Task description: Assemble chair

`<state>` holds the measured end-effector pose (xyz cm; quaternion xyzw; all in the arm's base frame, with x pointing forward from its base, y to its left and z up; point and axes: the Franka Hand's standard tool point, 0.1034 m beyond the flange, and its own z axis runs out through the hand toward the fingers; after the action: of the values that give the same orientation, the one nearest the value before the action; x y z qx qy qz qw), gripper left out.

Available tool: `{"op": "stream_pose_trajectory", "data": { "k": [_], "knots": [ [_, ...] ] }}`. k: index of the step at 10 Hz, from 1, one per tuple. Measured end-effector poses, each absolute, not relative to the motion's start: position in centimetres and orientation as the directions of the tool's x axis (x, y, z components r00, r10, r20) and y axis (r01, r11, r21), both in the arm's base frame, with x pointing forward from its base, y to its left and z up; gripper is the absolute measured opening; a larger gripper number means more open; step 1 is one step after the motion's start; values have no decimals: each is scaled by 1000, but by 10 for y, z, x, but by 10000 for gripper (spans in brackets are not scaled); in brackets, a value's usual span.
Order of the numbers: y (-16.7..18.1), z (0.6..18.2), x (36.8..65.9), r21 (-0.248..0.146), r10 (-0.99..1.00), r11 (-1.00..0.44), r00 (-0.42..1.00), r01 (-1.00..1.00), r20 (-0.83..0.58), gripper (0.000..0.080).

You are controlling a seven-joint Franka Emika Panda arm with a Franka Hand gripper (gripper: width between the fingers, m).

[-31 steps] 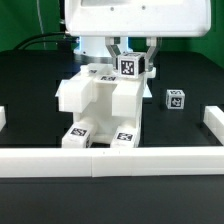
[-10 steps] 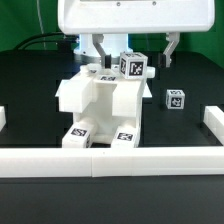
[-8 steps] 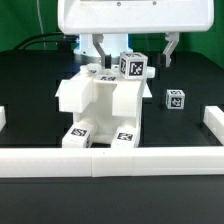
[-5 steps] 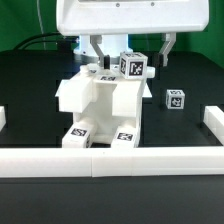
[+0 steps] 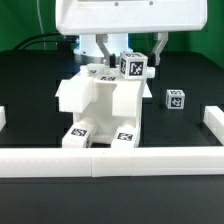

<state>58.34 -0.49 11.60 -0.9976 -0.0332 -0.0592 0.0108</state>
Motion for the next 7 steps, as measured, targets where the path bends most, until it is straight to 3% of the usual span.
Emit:
{"op": "stream_pose_trajectory", "data": {
  "k": [1,5,7],
  "knots": [
    [-5,116,584,-16,66,-998,991,68,119,282],
    [-5,116,584,-19,40,-999,992,43,119,282],
    [-2,115,585,-46,-189,-982,975,-185,120,282]
  ]
}}
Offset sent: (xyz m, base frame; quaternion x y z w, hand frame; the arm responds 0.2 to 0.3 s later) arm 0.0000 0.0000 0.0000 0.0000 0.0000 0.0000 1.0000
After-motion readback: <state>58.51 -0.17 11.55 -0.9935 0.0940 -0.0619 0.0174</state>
